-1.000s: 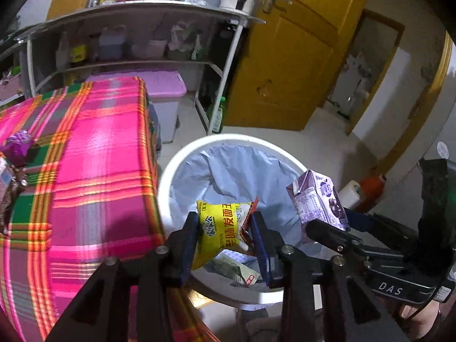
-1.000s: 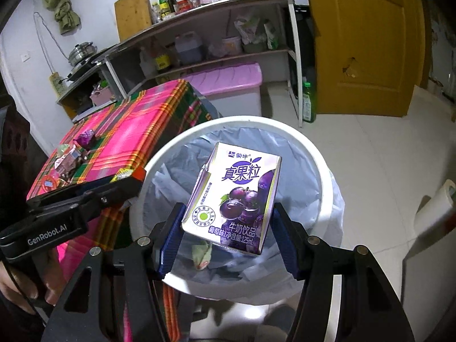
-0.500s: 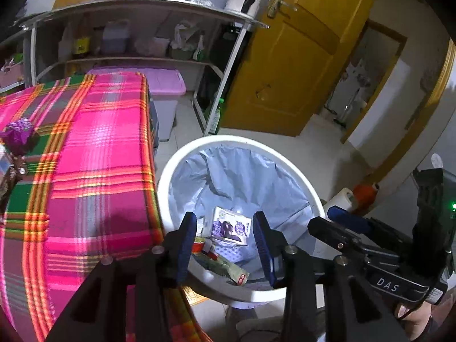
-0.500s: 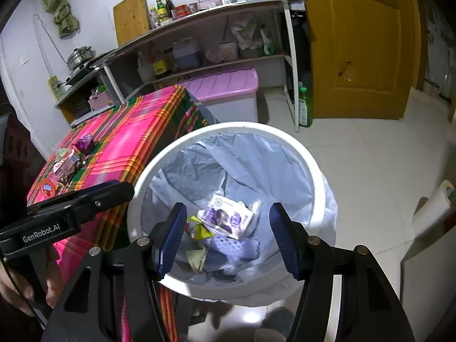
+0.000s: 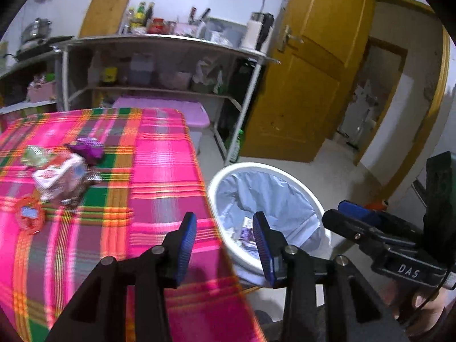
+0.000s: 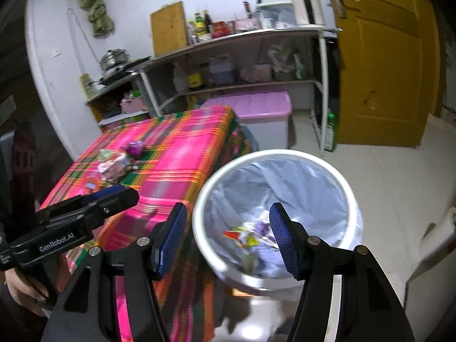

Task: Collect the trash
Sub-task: 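Withdraw both open grippers from the bin toward the table, then grasp the red lid with clear cup in the left gripper while the right grasps the brown wrapper strip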

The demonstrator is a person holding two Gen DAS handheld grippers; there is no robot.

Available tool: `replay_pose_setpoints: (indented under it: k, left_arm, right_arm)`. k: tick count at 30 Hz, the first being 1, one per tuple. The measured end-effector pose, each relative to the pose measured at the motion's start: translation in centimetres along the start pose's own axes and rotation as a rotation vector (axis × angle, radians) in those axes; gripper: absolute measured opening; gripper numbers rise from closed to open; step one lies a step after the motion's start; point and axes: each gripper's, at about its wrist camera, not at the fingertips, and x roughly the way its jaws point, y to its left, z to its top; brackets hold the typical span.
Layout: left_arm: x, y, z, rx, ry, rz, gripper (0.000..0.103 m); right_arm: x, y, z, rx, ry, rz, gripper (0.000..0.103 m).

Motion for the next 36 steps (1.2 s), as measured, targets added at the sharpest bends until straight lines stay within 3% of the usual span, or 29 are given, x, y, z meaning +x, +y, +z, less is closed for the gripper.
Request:
replay_pose_setpoints:
  k: [11, 21, 36]
  left_arm:
    - [-4.3, 4.6, -2.3, -0.039, -0.027, 0.101, 0.041]
    - [-6.2, 9.4, -2.1, -0.107, -0.057, 0.197, 0.041]
    - [-3.9, 17.4, -1.0, -0.207, -0.03, 0.328, 0.046]
  right_arm:
    - [1.2, 5.9, -0.5, -0.099, 0.044, 0.099, 0.061]
    - [2.8, 9.2, 1.1, -0.14, 0.045, 0.174, 0.061]
    - [6.7, 12.0, 2.7, -0.162, 0.106, 0.199, 0.061]
